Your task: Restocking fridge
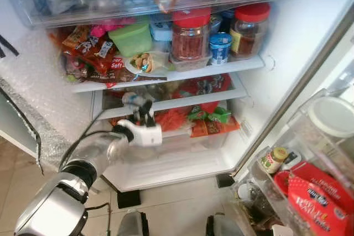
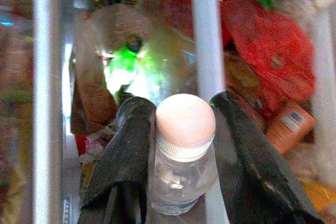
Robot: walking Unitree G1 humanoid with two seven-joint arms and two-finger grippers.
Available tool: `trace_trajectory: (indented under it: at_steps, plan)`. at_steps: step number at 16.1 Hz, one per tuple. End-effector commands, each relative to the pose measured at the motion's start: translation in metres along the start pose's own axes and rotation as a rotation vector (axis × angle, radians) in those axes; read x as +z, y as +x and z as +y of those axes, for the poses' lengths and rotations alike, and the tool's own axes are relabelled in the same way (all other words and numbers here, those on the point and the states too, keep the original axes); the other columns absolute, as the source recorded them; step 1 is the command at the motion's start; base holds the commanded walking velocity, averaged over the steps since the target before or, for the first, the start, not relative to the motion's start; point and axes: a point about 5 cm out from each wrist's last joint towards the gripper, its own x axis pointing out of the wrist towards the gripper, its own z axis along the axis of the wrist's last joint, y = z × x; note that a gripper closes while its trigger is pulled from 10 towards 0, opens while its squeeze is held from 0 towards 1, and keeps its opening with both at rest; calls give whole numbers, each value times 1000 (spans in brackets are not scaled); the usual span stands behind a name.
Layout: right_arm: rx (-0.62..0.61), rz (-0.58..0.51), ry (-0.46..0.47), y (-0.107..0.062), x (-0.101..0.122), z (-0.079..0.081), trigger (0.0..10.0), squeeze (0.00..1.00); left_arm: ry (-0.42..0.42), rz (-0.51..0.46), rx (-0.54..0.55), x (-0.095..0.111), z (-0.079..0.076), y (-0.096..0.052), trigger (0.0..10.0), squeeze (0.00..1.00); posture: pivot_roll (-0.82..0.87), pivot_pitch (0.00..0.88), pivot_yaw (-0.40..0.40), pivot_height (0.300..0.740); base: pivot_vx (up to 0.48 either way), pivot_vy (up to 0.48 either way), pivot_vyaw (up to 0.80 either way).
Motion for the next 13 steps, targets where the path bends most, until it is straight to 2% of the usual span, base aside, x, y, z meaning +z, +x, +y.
trace_trajectory:
  at_steps: [1, 4, 8, 13]
  plan:
    - [26, 44, 18, -1, -14, 7, 10000, 0, 58, 2, 2, -4, 5, 2, 10000, 0, -103, 143, 37, 650, 0, 0, 0]
    - [19, 43, 23, -3, -17, 5, 10000, 0, 85, 51, -1, -10, 9, 4, 10000, 0, -131, 173, 42, 650, 0, 0, 0]
    - [8, 49, 20, -5, -22, 1, 10000, 0, 67, 128, 23, -20, 14, 4, 10000, 0, -156, 197, 29, 650, 0, 0, 0]
    - [-1, 59, 7, -8, -26, -5, 10000, 0, -18, 226, 71, -29, 28, 7, 10000, 0, -163, 211, 9, 650, 0, 0, 0]
